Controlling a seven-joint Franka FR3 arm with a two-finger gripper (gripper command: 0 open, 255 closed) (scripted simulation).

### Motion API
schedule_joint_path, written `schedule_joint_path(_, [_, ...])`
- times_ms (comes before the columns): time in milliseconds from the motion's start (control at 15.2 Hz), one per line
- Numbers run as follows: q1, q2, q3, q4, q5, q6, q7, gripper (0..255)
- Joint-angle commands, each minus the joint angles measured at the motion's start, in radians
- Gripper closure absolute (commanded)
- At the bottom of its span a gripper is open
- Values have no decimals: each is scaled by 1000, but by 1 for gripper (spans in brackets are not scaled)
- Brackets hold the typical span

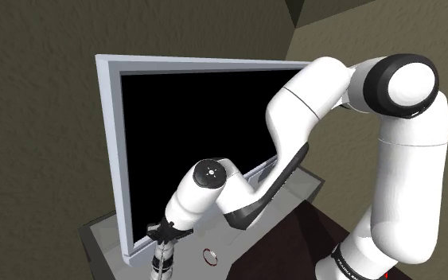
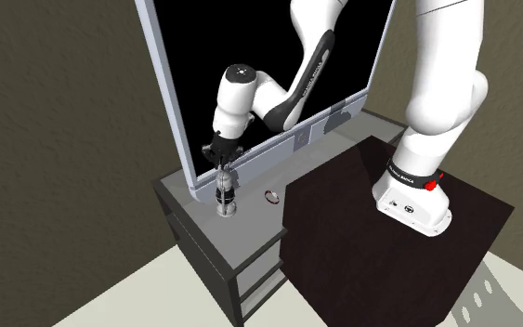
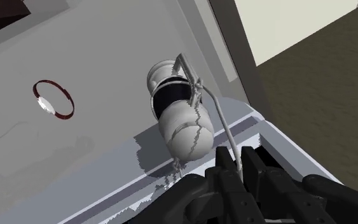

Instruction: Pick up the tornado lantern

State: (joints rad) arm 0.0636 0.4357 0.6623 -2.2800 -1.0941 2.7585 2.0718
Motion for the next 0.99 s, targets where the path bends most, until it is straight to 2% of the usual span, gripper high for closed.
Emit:
schedule_joint_path(0, [-20, -23, 26, -9, 40, -7, -32, 255])
schedule_joint_path(792, [-179, -181, 220, -51, 338, -59, -265, 255])
schedule_joint_path(924, [-181, -183, 223, -51, 342, -59, -268, 255])
